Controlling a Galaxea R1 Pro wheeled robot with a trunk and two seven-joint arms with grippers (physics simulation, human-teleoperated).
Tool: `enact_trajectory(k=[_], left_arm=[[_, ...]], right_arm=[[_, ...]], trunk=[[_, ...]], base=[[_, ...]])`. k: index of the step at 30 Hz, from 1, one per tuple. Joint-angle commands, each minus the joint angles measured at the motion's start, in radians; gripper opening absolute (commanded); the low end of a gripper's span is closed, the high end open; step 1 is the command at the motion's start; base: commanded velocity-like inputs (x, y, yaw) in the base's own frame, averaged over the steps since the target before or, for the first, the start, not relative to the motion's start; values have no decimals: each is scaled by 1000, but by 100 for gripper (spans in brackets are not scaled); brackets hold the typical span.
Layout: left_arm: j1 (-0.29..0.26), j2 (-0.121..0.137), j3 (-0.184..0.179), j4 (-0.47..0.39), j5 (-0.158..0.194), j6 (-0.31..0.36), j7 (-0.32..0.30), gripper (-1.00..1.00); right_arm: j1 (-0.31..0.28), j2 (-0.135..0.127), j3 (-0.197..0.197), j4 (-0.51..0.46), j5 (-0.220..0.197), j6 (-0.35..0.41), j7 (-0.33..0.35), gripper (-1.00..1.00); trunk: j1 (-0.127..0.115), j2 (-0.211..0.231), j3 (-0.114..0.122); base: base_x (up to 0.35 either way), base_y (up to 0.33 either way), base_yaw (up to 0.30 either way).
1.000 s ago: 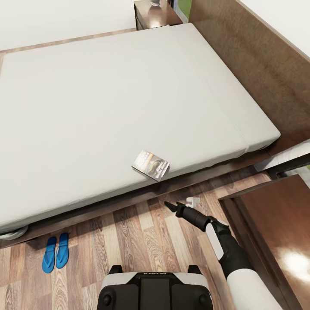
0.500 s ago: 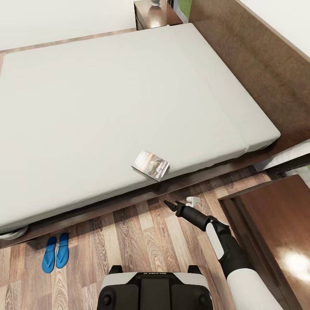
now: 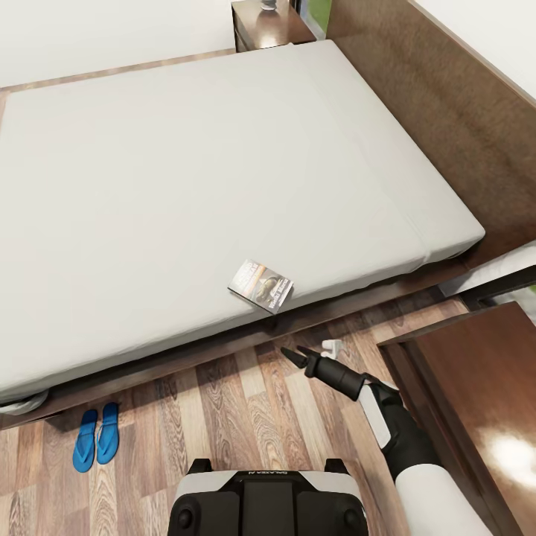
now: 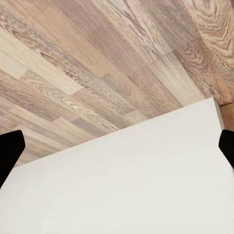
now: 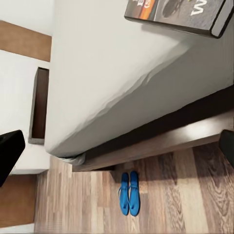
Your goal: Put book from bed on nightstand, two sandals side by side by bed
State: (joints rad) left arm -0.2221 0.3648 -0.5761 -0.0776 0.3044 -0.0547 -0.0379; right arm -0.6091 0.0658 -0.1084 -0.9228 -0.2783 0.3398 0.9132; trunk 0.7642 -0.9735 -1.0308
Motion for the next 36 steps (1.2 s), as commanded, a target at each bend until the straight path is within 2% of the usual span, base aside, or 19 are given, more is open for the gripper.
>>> enact_trajectory(k=[1,8,12,17,22,28,36], left_arm=[[0,0,-8,1,10,-3,-4,100],[0,0,-7,1,11,-2,-4,100],[0,0,-6,2,11,-2,-4,100],[0,1,-6,2,10,-2,-3,100],[0,1,-6,2,10,-1,-1,100],[0,1,-6,2,10,-1,-1,100],[0,1,-5,2,10,-1,0,100]], right_arm=[[0,-1,-4,0,-5,9,18,100],[0,-18,-7,1,-5,11,77,100],[0,-30,-13,1,-5,13,133,100],[0,-47,-61,3,-5,54,200,100],[0,-55,-112,5,-4,86,233,100],[0,-77,-134,7,-5,96,257,100],[0,-110,-167,54,-6,99,340,100]], trunk=[[0,0,0],[0,0,0],[0,0,0],[0,0,0],[0,0,0],[0,0,0],[0,0,0]], base=[[0,0,0],[0,0,0],[0,0,0],[0,0,0],[0,0,0],[0,0,0],[0,0,0]])
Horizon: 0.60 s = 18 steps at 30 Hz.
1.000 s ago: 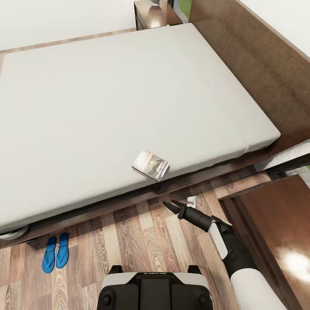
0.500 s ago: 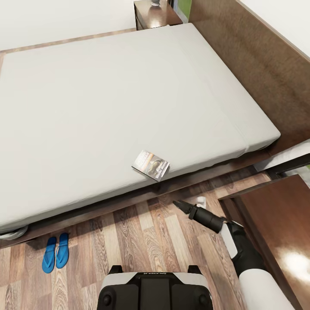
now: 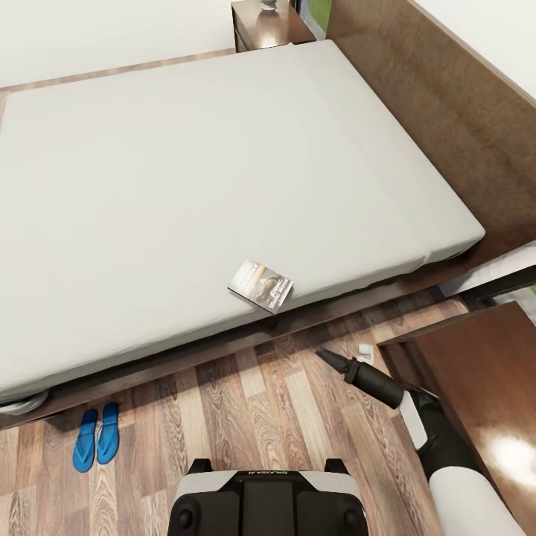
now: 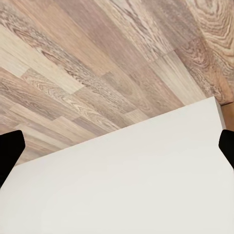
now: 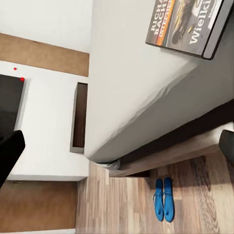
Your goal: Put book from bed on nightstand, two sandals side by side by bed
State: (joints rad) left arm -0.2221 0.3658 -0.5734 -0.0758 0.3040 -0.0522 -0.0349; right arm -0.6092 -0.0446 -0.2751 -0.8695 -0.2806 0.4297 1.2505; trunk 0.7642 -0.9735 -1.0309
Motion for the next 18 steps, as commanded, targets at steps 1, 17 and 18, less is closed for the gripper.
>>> enact_trajectory(k=[1,17,18], left_arm=[[0,1,-8,1,10,-2,-3,100],[0,1,-5,23,12,1,62,100],[0,1,-5,29,12,3,70,100]], right_arm=[[-1,-7,-13,17,-4,9,15,100],[-2,-22,-34,46,-5,3,39,100],[-2,-22,-34,46,-5,3,39,100]], trunk=[[0,0,0],[0,0,0],[0,0,0]], base=[[0,0,0],[0,0,0],[0,0,0]])
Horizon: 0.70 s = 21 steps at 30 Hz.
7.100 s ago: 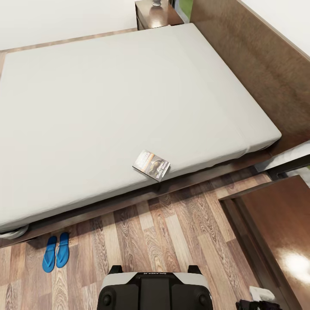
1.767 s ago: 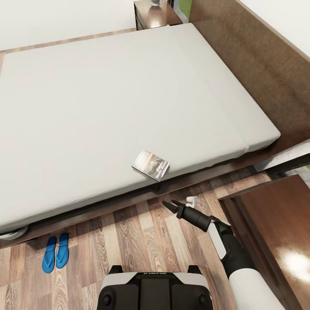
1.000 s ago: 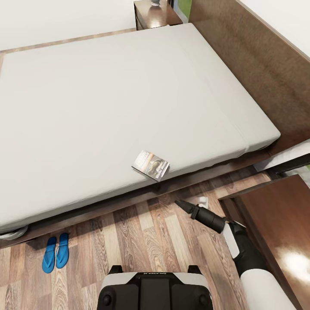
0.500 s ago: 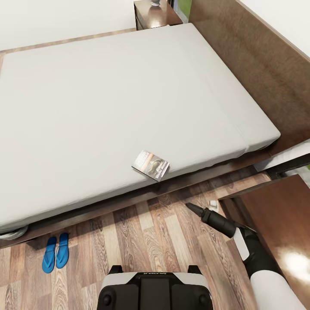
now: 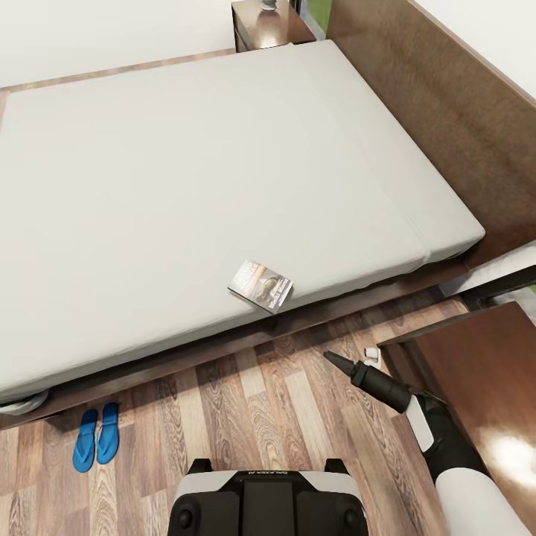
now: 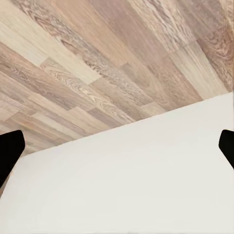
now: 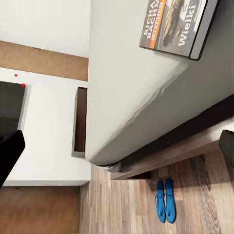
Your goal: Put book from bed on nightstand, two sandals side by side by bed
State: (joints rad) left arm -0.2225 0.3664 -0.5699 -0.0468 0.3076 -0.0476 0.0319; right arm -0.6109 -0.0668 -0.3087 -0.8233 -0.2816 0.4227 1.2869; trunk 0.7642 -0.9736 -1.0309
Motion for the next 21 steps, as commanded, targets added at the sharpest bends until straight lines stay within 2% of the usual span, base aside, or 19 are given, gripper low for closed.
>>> enact_trajectory(k=[1,4,5,13,21], left_arm=[[0,0,-9,5,8,0,11,100],[0,0,-8,13,8,10,29,100],[0,0,-8,19,8,25,49,100],[0,1,-8,27,8,55,85,100],[0,2,-7,29,8,66,106,100]], right_arm=[[0,0,-1,0,-4,10,3,100],[0,0,-1,0,-4,9,3,100],[0,1,-1,1,-4,6,4,100],[0,0,-2,1,-4,-1,5,100],[0,-1,-3,1,-4,-2,5,100]], trunk=[[4,-7,-4],[15,-28,-13],[15,-28,-13],[15,-28,-13],[46,-84,-38]], base=[[0,0,0],[0,0,0],[0,0,0],[0,0,0],[0,0,0]])
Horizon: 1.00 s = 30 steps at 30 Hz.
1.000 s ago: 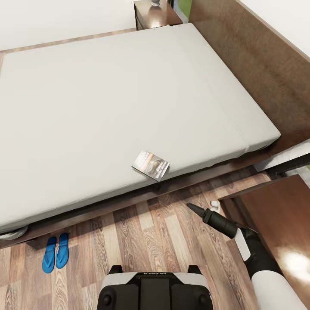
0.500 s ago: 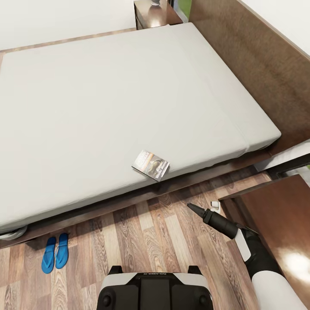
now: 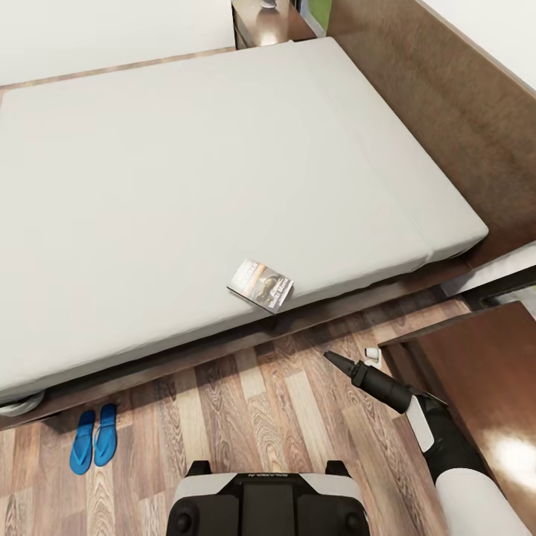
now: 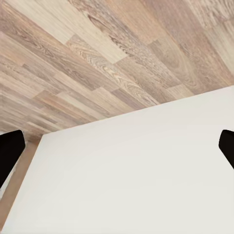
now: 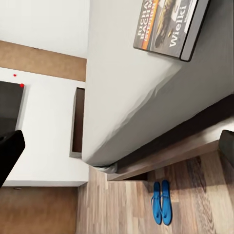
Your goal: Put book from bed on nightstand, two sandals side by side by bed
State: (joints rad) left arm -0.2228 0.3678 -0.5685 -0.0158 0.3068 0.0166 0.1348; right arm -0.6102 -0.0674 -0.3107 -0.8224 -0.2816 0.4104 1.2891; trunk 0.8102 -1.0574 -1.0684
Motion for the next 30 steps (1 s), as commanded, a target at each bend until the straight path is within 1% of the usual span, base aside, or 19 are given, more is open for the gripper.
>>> enact_trajectory(k=[1,12,21,30], left_arm=[[0,0,-8,-2,9,2,7,100],[0,0,-8,-1,9,12,36,100],[0,1,-8,-1,9,15,42,100],[0,2,-8,0,9,15,43,100]], right_arm=[[0,0,-1,0,-4,10,3,100],[0,4,1,0,-4,10,2,100],[0,10,2,-1,-4,9,2,100],[0,8,2,-2,-4,10,1,100]], trunk=[[4,-8,-4],[46,-85,-38],[81,-148,-66],[115,-211,-95]], base=[[0,0,0],[0,0,0],[0,0,0],[0,0,0]])
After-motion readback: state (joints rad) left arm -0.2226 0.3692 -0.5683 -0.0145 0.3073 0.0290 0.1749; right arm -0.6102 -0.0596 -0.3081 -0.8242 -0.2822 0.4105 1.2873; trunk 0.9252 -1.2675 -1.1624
